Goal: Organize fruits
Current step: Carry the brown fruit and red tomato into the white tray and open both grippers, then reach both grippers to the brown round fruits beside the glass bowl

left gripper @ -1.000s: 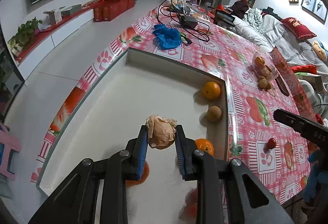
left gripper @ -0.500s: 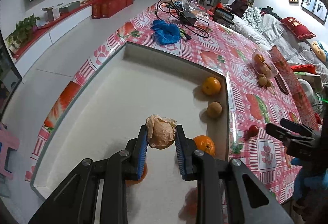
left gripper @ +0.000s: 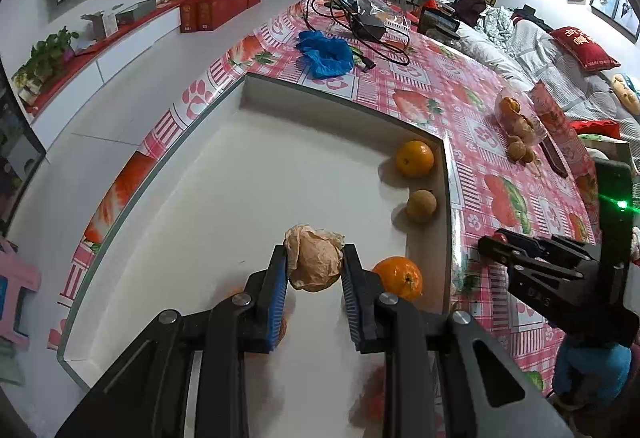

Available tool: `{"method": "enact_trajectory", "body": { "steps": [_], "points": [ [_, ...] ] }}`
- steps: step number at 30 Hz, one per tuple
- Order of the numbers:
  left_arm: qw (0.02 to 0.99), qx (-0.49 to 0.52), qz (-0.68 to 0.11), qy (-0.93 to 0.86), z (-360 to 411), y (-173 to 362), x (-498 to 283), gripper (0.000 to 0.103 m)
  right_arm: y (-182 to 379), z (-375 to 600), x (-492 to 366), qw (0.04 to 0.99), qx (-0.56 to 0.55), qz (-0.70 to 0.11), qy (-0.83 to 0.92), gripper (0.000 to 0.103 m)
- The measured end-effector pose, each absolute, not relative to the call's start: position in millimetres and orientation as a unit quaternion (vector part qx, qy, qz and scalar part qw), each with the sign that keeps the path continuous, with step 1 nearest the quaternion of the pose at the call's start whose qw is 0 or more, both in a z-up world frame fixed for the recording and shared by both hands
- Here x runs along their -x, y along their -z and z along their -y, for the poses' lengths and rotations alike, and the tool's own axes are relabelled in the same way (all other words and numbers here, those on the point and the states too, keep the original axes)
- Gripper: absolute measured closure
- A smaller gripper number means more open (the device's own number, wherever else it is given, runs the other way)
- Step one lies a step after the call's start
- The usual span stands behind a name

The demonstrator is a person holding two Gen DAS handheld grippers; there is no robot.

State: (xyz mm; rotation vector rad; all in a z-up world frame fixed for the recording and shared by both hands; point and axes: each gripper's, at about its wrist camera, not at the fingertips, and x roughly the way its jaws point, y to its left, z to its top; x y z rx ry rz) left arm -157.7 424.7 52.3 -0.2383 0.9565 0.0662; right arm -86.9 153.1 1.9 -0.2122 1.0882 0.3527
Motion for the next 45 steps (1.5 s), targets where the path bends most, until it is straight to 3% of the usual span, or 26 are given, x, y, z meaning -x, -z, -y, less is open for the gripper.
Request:
{"method": "enact_trajectory", "body": {
  "steps": [8,16,18,20,21,22,23,24,25,26,34,36,45],
  "points": [
    [0.886,0.115,-0.449,-0.034,-429.2,-59.3,153.4,0.074,-33.5,-152.9,79.3,0.832,0.018,-0.516,-0.205,0.078],
    [0.881,0.116,-0.456,-0.047,-436.7,-55.1,155.7,0.073,-49.1,-207.0,75.6,0.82,0.02,-0.509,-0.263,0.078],
    [0.878,0.113,-0.462,-0.049,-437.0,-51.9,156.2,0.066,-46.3,-221.8,75.2,0.813,0.027,-0.512,-0.275,0.078],
    [0.879,0.109,-0.462,-0.054,-437.8,-51.8,158.1,0.036,-41.3,-230.7,73.5,0.807,0.03,-0.519,-0.28,0.077],
    [0.88,0.109,-0.458,-0.059,-438.1,-53.3,159.1,0.029,-39.4,-232.3,72.9,0.804,0.029,-0.523,-0.28,0.077],
    [0.883,0.109,-0.453,-0.062,-438.6,-55.2,160.7,0.023,-37.7,-233.5,72.3,0.802,0.028,-0.527,-0.279,0.074],
    [0.886,0.109,-0.447,-0.062,-439.0,-57.4,161.7,0.023,-36.3,-232.7,71.8,0.801,0.027,-0.531,-0.276,0.055],
    [0.886,0.109,-0.447,-0.06,-439.0,-58.3,161.5,0.023,-35.4,-230.0,71.0,0.801,0.026,-0.532,-0.272,0.022],
    [0.885,0.109,-0.449,-0.059,-438.6,-59.1,160.1,0.023,-36.9,-224.1,71.5,0.808,0.022,-0.527,-0.264,0.012],
    [0.884,0.108,-0.45,-0.058,-437.4,-60.0,158.8,0.023,-39.8,-218.1,71.5,0.815,0.021,-0.519,-0.255,0.009],
    [0.886,0.097,-0.453,-0.017,-405.8,-80.3,147.1,0.023,-47.4,-149.7,53.2,0.829,0.0,-0.524,-0.193,0.008],
    [0.886,0.094,-0.454,0.0,-393.5,-87.6,142.2,0.023,-46.6,-121.3,46.0,0.834,-0.009,-0.528,-0.163,0.0],
    [0.887,0.065,-0.448,0.095,-304.4,-139.4,92.2,0.022,-38.2,1.6,23.6,0.842,-0.044,-0.536,-0.04,0.0]
  ]
}}
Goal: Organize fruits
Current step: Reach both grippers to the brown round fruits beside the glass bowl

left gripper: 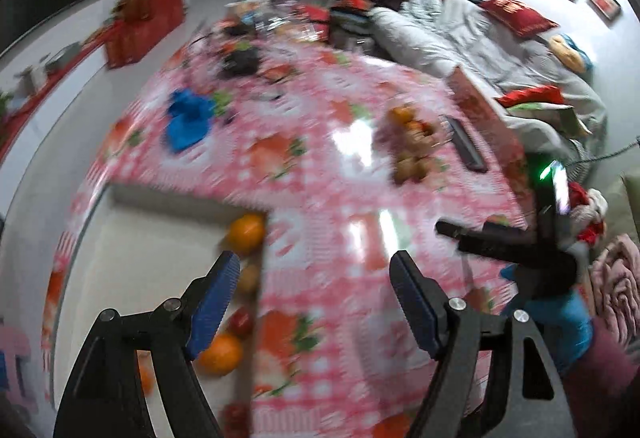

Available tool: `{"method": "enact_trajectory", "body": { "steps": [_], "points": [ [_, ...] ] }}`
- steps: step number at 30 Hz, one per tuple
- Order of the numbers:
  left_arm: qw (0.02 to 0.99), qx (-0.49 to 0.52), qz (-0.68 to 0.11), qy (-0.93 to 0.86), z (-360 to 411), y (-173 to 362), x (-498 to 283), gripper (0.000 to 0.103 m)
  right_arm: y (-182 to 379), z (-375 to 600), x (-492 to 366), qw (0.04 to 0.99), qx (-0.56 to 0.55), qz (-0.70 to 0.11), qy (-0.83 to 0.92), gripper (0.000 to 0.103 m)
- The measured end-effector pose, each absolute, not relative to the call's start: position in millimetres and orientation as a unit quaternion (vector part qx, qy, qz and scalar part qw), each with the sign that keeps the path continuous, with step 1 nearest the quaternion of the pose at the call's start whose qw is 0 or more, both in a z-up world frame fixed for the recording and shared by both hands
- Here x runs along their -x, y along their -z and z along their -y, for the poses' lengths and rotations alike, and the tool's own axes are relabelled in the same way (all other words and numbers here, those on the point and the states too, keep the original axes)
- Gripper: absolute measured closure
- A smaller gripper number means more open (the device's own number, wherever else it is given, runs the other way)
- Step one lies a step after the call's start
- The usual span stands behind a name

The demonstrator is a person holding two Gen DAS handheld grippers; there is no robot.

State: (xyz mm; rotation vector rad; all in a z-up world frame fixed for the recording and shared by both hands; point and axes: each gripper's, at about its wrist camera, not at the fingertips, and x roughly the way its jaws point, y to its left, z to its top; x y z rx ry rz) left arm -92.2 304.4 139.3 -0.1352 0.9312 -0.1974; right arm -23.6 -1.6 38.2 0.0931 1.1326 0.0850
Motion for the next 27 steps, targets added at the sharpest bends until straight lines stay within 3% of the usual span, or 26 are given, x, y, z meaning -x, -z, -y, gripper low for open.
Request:
{"method": "enact_trajectory", "body": {
  "steps": [6,11,19,21,25,27],
  "points": [
    [0.889,0.024,-0.438,0.13,-229.1,-154.5,32.3,0.022,-21.4,77.9,21.0,0.84,-0.04,-0.54,0.025,0.0],
    [0.879,-0.042,-0.459,0.122,-164.9,-104.2,-18.7,0.022,-5.8,113.0,30.9,0.84,-0.031,-0.539,0.052,0.0],
    [0.868,-0.033,-0.486,0.099,-135.3,-41.5,-61.6,0.023,-1.1,111.9,52.6,0.867,-0.006,-0.497,0.034,0.0],
    [0.868,-0.036,-0.488,0.09,-132.8,-32.8,-69.1,0.025,-1.4,110.9,54.6,0.868,-0.005,-0.496,0.033,0.0],
    [0.858,-0.024,-0.506,0.082,-127.9,-15.4,-82.5,0.043,-1.3,111.0,57.0,0.869,-0.002,-0.494,0.027,0.0],
    [0.863,-0.03,-0.498,0.08,-124.8,-12.0,-85.5,0.047,1.2,111.7,54.5,0.869,-0.001,-0.494,0.025,0.0]
  ]
}}
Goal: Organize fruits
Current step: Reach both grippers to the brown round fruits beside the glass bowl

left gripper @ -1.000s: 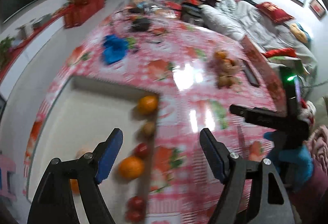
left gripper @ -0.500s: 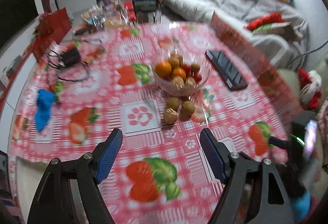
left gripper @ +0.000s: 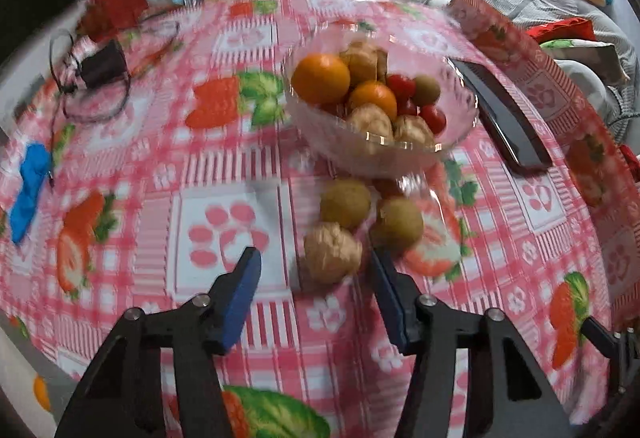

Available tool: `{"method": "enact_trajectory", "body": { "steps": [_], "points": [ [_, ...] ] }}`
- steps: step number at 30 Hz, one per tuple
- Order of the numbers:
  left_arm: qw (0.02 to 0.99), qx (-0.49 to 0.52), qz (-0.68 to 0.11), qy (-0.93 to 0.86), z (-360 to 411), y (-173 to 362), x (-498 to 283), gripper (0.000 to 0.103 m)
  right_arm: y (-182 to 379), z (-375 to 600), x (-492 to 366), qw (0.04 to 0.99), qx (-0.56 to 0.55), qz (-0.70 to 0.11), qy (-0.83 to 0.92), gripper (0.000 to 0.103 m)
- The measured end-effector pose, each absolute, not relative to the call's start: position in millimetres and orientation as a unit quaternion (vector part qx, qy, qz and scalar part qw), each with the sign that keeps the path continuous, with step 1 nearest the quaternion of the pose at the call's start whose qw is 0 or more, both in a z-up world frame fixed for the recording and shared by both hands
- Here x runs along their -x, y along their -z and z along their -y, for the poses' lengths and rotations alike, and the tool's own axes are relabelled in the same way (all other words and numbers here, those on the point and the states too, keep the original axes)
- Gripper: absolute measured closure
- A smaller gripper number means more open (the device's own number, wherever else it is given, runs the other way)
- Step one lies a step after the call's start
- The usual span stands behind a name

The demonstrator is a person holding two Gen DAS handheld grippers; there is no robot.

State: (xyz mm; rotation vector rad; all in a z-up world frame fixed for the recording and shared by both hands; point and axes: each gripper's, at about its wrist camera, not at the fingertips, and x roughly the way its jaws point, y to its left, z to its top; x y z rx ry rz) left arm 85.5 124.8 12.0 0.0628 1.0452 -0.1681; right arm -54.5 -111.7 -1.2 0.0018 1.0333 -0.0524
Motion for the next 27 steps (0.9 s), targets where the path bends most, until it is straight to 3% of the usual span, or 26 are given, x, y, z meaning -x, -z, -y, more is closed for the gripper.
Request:
{"method": "enact_trajectory", "body": {
  "steps": [5,17,19,23,25,27],
  "points": [
    [0.865,-0.034,-0.494,0.084,-122.0,-12.3,-90.6,0.075,0.4,110.3,51.6,0.863,0.004,-0.505,0.024,0.0],
    [0.867,-0.001,-0.494,0.074,-186.8,-17.3,-30.0,0.076,-16.9,62.3,-18.0,0.862,-0.035,-0.504,-0.037,0.001],
    [0.866,0.01,-0.496,0.067,-201.2,-17.7,-15.4,0.076,-14.2,48.3,-30.4,0.864,-0.023,-0.5,-0.044,0.012],
    [0.865,0.019,-0.499,0.057,-218.4,-18.1,6.7,0.076,-7.2,22.0,-54.0,0.867,-0.007,-0.496,-0.053,0.015],
    [0.865,0.019,-0.498,0.056,-221.7,-17.8,14.3,0.076,-4.9,14.9,-62.3,0.866,-0.007,-0.496,-0.059,0.025],
    [0.867,0.015,-0.496,0.051,-223.9,-17.2,18.4,0.076,-2.3,7.2,-69.6,0.868,0.0,-0.494,-0.055,0.028]
  ]
}}
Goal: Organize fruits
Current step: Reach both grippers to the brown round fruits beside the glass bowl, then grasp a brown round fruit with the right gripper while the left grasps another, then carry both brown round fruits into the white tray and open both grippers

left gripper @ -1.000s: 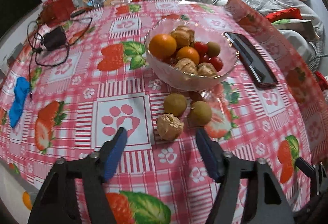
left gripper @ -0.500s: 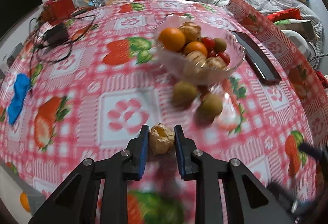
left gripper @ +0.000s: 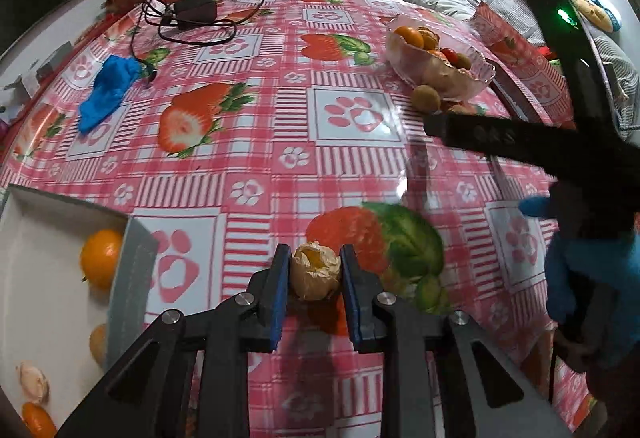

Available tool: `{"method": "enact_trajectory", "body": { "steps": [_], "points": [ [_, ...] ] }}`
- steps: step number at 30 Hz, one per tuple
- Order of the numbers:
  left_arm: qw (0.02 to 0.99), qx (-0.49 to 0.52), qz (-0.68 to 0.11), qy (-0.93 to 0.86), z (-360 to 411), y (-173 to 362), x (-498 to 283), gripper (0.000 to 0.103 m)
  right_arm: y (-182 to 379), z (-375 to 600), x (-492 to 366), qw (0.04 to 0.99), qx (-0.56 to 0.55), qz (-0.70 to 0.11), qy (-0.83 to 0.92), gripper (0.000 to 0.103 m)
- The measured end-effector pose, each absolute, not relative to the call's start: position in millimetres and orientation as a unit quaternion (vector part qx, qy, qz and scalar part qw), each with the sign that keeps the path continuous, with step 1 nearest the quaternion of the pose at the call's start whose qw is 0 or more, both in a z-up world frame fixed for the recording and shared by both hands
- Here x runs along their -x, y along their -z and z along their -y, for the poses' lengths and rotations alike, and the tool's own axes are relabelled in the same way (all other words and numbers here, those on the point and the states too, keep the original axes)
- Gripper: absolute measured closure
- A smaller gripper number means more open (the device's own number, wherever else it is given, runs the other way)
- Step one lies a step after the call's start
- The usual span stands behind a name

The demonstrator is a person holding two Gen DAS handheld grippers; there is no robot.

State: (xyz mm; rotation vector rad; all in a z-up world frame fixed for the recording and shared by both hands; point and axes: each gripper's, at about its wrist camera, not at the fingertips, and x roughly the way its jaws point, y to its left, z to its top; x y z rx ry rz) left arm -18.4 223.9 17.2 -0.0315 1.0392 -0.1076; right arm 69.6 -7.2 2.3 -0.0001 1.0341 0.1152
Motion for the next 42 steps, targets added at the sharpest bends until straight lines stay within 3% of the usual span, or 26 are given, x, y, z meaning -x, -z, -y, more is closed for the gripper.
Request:
{"method": "enact_trajectory", "body": {
  "steps": [1,2,3,4,5,24,42],
  "points": [
    [0.867,0.015,-0.495,0.051,-224.3,-16.9,19.4,0.075,-1.7,4.4,-71.7,0.869,0.004,-0.492,-0.053,0.028],
    [0.868,0.014,-0.494,0.05,-224.1,-16.7,20.1,0.075,-1.0,1.3,-73.8,0.87,0.008,-0.49,-0.049,0.04],
    [0.868,0.012,-0.493,0.05,-223.9,-16.3,21.2,0.075,-0.8,0.3,-74.1,0.87,0.008,-0.49,-0.051,0.065],
    [0.869,0.008,-0.492,0.049,-222.8,-16.0,21.8,0.075,-2.2,-1.3,-73.9,0.872,0.014,-0.486,-0.048,0.074],
    [0.87,0.004,-0.49,0.049,-222.0,-16.1,22.3,0.075,-3.1,-0.6,-73.2,0.871,0.01,-0.489,-0.053,0.075],
    [0.865,0.043,-0.491,0.093,-225.9,-32.3,124.6,0.076,-30.6,40.4,107.1,0.86,-0.06,-0.495,-0.107,0.075],
    [0.887,0.044,-0.45,0.093,-248.9,-68.9,185.7,0.076,-44.4,18.7,161.1,0.862,-0.068,-0.489,-0.113,0.075]
  ]
}}
